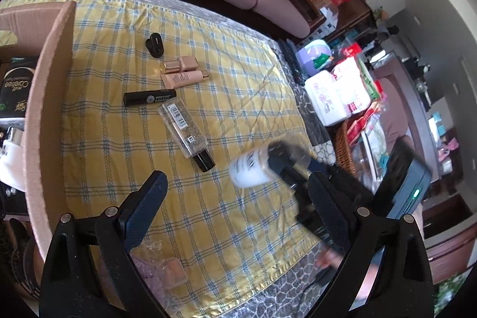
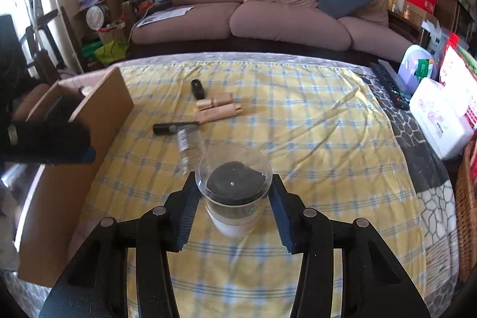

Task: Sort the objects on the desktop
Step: 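Set the Olay jar upright on the blanket and open the right tool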

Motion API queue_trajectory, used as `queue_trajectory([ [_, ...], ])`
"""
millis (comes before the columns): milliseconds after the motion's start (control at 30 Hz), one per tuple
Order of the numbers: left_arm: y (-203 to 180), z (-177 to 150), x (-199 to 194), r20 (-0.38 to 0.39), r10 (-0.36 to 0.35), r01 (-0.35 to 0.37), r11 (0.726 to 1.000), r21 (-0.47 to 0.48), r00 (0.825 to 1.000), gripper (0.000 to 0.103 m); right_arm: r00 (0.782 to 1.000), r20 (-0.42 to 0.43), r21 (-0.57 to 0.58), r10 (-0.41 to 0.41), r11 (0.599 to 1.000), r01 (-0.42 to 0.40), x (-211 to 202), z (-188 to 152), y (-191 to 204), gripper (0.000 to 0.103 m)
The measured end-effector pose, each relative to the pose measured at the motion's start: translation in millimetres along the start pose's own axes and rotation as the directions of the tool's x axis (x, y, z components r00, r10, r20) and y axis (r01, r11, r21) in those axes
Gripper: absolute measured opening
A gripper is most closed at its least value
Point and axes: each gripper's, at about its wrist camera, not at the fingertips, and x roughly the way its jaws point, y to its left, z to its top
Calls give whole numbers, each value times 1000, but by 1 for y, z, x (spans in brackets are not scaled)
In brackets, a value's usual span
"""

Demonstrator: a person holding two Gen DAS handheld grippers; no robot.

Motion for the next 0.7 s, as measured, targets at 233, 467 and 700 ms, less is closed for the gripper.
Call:
queue_trajectory([
  [233,4,4,13,-24,26,-26,1000,3,999,95,992,-12,-73,127,989,-128,7,14,-35,48],
  [467,14,10,27,-38,42,-42,999,-18,998,94,984,-86,-219,155,961,-171,20,14,-38,48],
  [700,16,8,21,-38,16,-17,999,-32,999,94,996,28,-175,86,981,-79,-2,10,-44,81],
])
